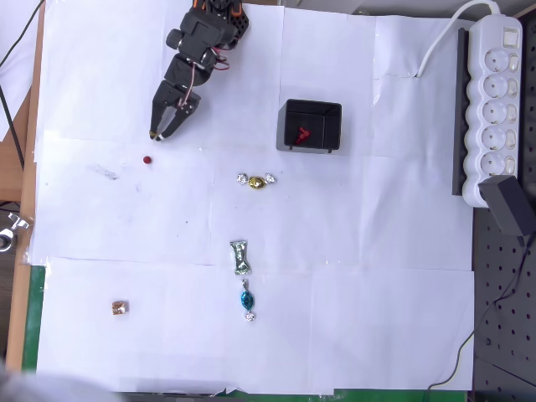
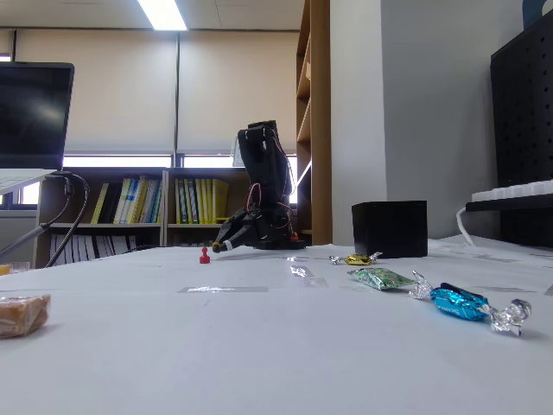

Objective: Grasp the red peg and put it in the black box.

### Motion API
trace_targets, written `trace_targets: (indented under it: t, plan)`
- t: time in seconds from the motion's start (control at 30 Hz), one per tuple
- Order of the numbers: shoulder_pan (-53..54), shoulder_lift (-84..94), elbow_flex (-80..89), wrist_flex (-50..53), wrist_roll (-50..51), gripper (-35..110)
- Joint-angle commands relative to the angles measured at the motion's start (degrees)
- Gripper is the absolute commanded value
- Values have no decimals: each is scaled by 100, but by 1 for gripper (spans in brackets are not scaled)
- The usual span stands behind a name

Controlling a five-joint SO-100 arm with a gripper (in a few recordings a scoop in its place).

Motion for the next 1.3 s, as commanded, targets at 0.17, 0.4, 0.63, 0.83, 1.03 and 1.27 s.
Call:
trace_targets:
  t: [0.17, 0.4, 0.63, 0.83, 1.03, 1.27]
  plan:
    - [70, 79, -97, -132, -202, 0]
    - [53, 457, 18, -501, -387, 1]
    - [70, 492, 70, -519, -413, 3]
    - [53, 369, 88, -325, -650, 16]
    - [70, 369, 193, -316, -668, 36]
    - [70, 360, 264, -281, -668, 39]
